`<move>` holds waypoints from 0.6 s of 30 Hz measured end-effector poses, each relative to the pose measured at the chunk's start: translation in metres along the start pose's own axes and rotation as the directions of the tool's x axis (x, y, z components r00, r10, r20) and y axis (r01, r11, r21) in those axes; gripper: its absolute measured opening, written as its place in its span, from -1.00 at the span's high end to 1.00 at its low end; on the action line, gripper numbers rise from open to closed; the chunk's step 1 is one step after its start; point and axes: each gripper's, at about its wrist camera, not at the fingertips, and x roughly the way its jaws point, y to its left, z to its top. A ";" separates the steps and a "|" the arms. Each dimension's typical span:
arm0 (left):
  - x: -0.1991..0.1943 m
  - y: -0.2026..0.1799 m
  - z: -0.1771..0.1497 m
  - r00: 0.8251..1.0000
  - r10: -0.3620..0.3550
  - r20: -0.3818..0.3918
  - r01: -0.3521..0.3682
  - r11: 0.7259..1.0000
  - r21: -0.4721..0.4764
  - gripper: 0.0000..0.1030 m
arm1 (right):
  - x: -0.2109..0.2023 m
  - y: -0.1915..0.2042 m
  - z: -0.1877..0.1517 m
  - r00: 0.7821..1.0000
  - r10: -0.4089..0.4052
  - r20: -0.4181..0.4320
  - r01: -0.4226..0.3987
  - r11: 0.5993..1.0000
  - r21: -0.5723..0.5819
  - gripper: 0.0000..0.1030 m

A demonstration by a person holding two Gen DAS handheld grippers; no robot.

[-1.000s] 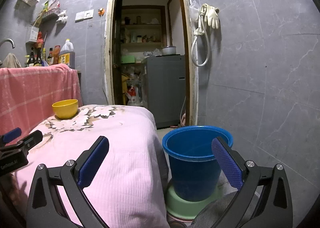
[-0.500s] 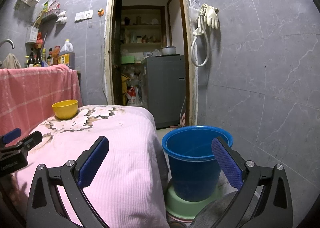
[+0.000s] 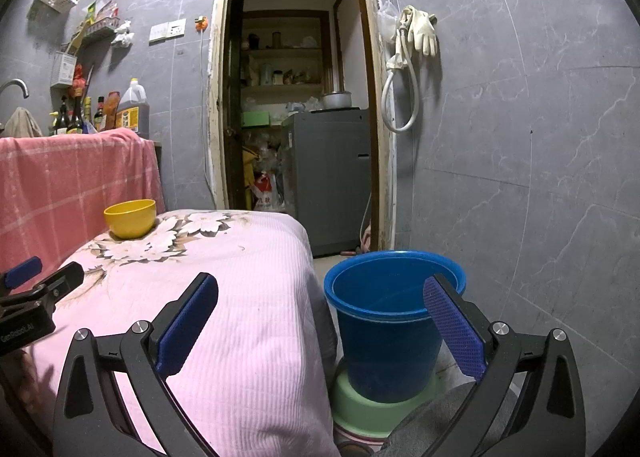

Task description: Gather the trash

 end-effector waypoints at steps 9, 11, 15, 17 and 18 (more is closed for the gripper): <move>0.000 -0.001 0.000 1.000 0.001 0.000 -0.001 1.000 0.000 -0.97 | 0.000 0.001 0.000 1.000 0.000 -0.001 0.000 1.000 0.000 -1.00; 0.000 -0.001 0.000 1.000 0.001 -0.001 -0.001 1.000 0.000 -0.97 | 0.000 0.000 0.000 1.000 0.002 -0.001 -0.002 1.000 0.003 -1.00; 0.000 -0.001 0.000 1.000 0.001 0.000 -0.001 1.000 0.000 -0.97 | 0.000 0.000 0.000 1.000 0.000 0.000 0.000 1.000 -0.001 -1.00; 0.000 -0.001 0.000 1.000 0.000 0.000 0.000 1.000 -0.001 -0.97 | 0.000 0.001 0.000 1.000 0.000 0.000 0.000 1.000 0.000 -1.00; 0.000 -0.001 0.000 1.000 0.001 0.001 -0.001 1.000 -0.001 -0.97 | 0.000 0.001 0.000 1.000 0.000 0.000 0.000 1.000 0.000 -1.00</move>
